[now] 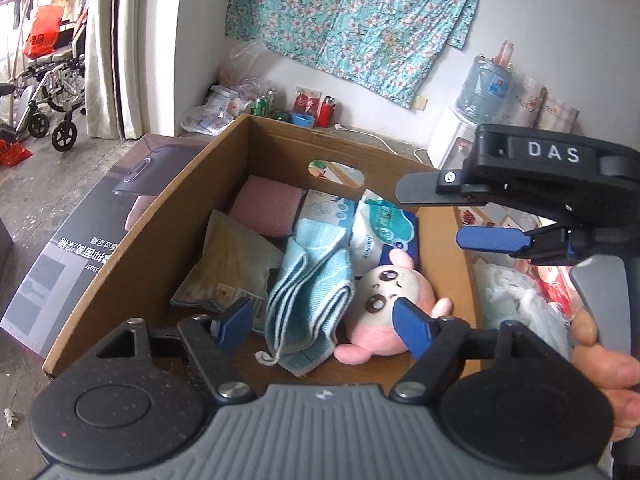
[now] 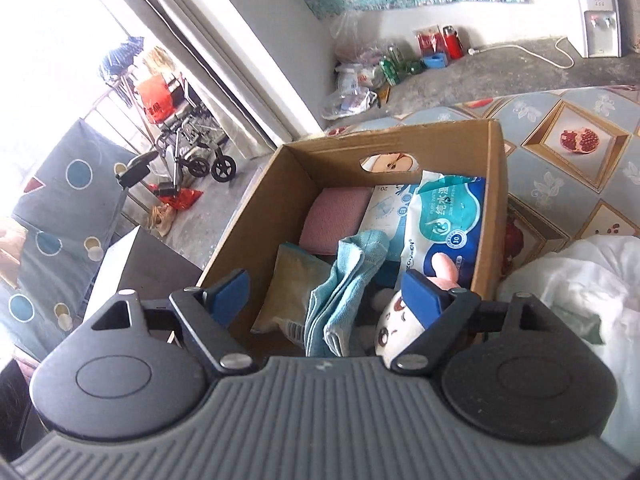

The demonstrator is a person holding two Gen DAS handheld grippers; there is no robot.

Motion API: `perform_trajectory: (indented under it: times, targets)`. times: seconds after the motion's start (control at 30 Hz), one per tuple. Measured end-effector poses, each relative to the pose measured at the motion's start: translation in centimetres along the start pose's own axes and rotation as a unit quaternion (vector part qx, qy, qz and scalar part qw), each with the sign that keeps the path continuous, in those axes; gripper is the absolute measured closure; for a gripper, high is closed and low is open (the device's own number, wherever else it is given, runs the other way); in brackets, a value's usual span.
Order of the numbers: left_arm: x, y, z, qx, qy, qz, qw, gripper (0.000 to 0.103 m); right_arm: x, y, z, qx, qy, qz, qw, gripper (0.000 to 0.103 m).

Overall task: Organize soft objects
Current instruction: 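Open the right tool to drop the blue towel in the box, then move the right tool to the striped towel on the bed and grasp it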

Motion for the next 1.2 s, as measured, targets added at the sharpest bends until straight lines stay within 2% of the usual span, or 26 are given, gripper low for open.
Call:
perform_trajectory:
  times: [0.23, 0.47, 0.67, 0.83, 0.9, 1.07, 1.13, 1.2]
  targets:
    - [-2.8, 2.4, 4.8, -0.024, -0.062, 0.03, 0.9974, 0.021, -6.4, 8.1, 2.5, -0.038, 0.021, 0.075, 0.996, 0.01]
    - [-5.8, 3.2, 11.0, -0.063, -0.14, 0.046, 0.987, 0.019, -12.5, 14.9, 9.1, -0.094, -0.022, 0.117, 0.988, 0.009]
    - [-8.7, 1.5, 17.0, -0.092, -0.216, 0.041, 0.9711, 0.019, -17.7, 19.1, 15.9, -0.152, -0.079, 0.126, 0.977, 0.009]
    - [-10.4, -0.6, 21.5, -0.112, -0.265, 0.045, 0.9567, 0.019, -20.1, 21.6, 20.9, -0.175, -0.127, 0.13, 0.968, 0.009]
    - [-11.2, -1.5, 23.0, -0.125, -0.285, 0.047, 0.9493, 0.019, -20.7, 21.9, 22.7, -0.174, -0.146, 0.131, 0.965, 0.009]
    - [-11.9, -4.6, 26.8, -0.151, -0.327, 0.03, 0.9324, 0.019, -21.7, 20.9, 27.2, -0.139, -0.206, 0.122, 0.961, 0.01]
    - [-12.3, -5.8, 28.2, -0.166, -0.344, 0.023, 0.9238, 0.021, -21.9, 20.2, 28.8, -0.121, -0.224, 0.115, 0.96, 0.012]
    - [-12.6, -7.0, 29.4, -0.174, -0.362, 0.016, 0.9155, 0.023, -21.8, 19.5, 30.3, -0.109, -0.241, 0.108, 0.958, 0.021]
Point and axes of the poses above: each gripper's, at about its wrist camera, not at the fingertips, and y roughly against the way its jaws point, z to its right, x to its top, the point moved 2 cm from there along -y, roughly the way its jaws point, and after that the axes turned 15 degrees about -z, right-handed, at the moved point
